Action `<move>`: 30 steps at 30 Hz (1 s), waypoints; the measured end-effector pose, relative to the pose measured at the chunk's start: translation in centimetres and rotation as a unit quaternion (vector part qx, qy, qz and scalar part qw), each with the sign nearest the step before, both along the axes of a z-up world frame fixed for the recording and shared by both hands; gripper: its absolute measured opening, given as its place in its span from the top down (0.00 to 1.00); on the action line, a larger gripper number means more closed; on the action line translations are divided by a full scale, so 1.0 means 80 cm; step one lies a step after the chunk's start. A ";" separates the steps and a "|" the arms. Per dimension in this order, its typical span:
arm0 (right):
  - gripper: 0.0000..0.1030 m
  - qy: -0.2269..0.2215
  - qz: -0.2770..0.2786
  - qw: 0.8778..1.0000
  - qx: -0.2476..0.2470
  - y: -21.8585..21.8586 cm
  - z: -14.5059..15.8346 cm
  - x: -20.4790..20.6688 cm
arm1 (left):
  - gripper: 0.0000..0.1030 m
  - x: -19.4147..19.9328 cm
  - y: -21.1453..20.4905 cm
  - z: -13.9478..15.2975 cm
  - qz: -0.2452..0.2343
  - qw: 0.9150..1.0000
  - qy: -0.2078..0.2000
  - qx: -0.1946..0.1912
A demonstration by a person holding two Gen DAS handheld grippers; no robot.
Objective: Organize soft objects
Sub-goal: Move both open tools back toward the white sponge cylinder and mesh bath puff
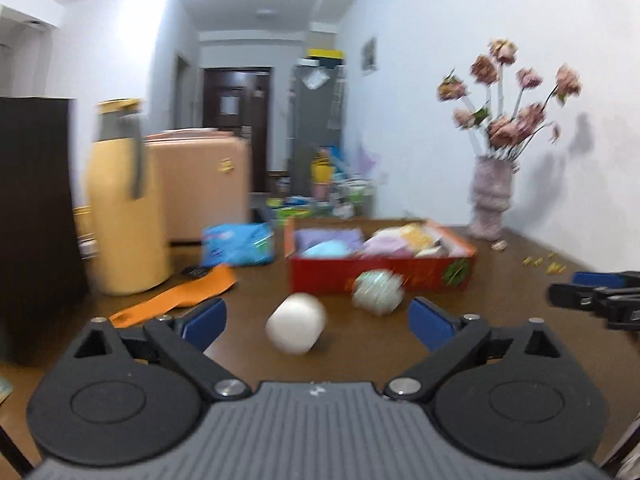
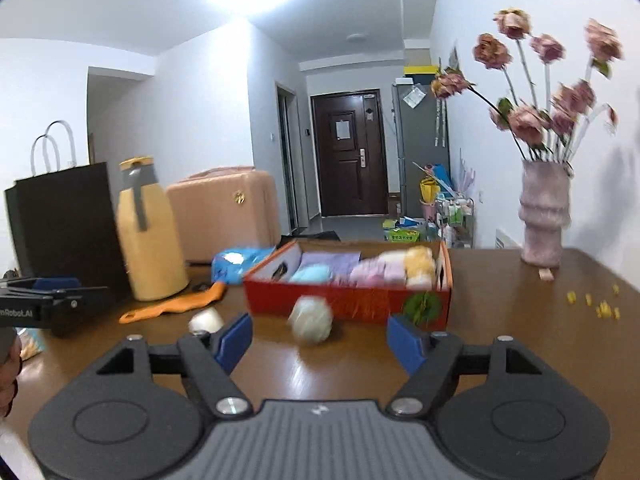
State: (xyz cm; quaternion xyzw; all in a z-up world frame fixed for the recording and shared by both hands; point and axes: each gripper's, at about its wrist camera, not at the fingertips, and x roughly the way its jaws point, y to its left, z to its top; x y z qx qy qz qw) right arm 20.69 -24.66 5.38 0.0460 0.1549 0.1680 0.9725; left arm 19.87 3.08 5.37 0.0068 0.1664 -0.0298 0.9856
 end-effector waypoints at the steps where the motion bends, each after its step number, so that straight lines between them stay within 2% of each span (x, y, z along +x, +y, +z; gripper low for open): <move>1: 0.27 0.007 -0.006 1.000 0.010 0.000 -0.007 -0.014 | 0.02 -0.014 0.000 -0.008 0.006 1.000 0.003 0.008; 3: 0.24 0.026 -0.002 0.999 0.031 0.000 -0.017 -0.035 | 0.02 -0.029 0.003 -0.018 0.009 1.000 0.021 0.011; 7: 0.24 0.033 -0.006 0.999 0.009 0.004 -0.024 -0.055 | 0.02 -0.039 0.010 -0.024 0.012 0.999 0.025 0.018; 14: 0.24 0.041 -0.015 0.999 0.009 0.007 -0.030 -0.042 | 0.02 -0.010 0.017 -0.033 0.014 0.999 0.039 -0.003; 18: 0.24 0.061 -0.010 0.998 0.000 0.017 -0.040 -0.015 | 0.02 0.036 0.014 -0.044 0.007 0.999 0.048 0.006; 22: 0.25 0.078 -0.007 0.997 -0.009 0.027 -0.049 0.019 | 0.06 0.100 0.002 -0.053 -0.013 0.998 0.047 0.045; 26: 0.26 0.095 -0.009 0.995 -0.013 0.036 -0.058 0.053 | 0.14 0.178 -0.009 -0.069 -0.042 0.993 0.076 0.083; 29: 0.26 0.099 -0.001 0.995 -0.011 0.043 -0.063 0.074 | 0.27 0.228 -0.013 -0.084 -0.044 0.988 0.103 0.107; 30: 0.26 0.100 0.000 0.995 -0.011 0.045 -0.065 0.080 | 0.38 0.239 -0.013 -0.089 -0.047 0.987 0.112 0.106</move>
